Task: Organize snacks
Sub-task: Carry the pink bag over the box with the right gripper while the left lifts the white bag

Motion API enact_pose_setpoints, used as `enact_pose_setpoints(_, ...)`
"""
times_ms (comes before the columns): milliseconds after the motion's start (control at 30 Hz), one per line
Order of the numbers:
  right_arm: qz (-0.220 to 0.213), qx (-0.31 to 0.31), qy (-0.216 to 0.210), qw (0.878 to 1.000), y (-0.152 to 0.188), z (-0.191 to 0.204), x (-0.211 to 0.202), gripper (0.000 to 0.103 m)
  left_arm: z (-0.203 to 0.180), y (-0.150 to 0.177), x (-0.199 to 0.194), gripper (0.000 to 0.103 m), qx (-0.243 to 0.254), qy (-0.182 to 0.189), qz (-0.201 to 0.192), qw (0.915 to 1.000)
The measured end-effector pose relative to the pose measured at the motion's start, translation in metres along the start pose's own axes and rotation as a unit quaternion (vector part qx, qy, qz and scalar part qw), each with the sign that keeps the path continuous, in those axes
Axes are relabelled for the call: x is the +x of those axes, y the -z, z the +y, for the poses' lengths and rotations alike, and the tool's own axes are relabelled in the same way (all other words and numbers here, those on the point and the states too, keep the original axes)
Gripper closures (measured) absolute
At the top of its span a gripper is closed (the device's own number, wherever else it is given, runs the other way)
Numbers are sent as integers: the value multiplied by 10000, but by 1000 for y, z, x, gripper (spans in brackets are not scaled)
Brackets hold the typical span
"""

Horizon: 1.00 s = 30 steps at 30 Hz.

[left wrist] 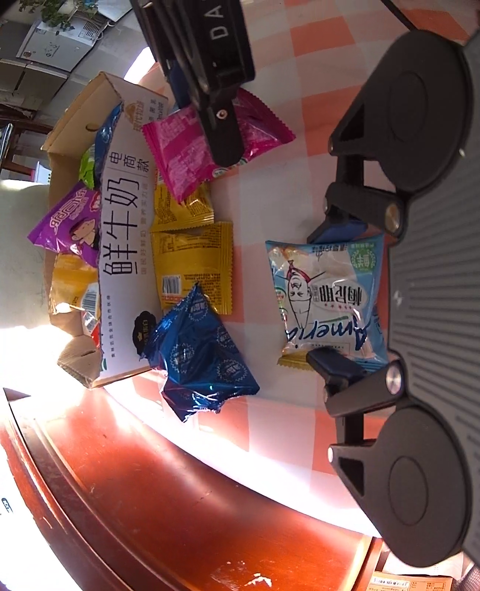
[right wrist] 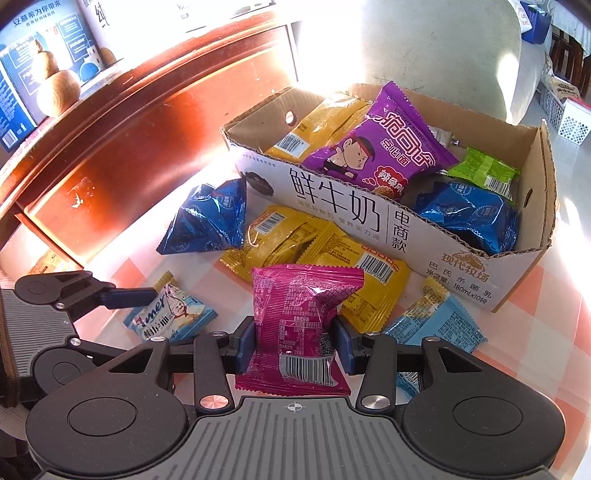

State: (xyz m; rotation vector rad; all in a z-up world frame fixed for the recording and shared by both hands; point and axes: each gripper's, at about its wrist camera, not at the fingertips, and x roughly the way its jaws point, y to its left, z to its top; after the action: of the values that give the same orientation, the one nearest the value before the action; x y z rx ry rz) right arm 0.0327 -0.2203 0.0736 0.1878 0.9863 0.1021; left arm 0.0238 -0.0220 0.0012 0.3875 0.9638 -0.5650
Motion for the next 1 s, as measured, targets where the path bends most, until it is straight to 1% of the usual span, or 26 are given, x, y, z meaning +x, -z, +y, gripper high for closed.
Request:
enact_pose_setpoints(233,-97,18,-42,9999,-2,1,-7,60,-9,-1,-7,52,51,75,-147,9999)
enact_pose_setpoints(400,-244,65,-107,9996,-5,-2,-15,60,-3,-7,-18,52,-244,137,-366,9989)
enact_pose_setpoints(567,-452,112,-128,9988,-10,-6,-28,60,-4,-16,-30,52,-294,19,-604,9977)
enact_pose_setpoints(700,-610,149,-112,9980,-16,-10,-35,60,-6,-26,-38,51,-268,-201,-832,9960)
enact_pose_setpoints(833,-760,175,-75,9969,-20,-14,-43,60,-5,-39,-44,51,-447,-289,-1038,9932)
enact_pose_setpoints(1000,-1056,226,-27,9941,-27,-22,-59,60,-4,-59,-51,51,-617,-350,-1326,9886)
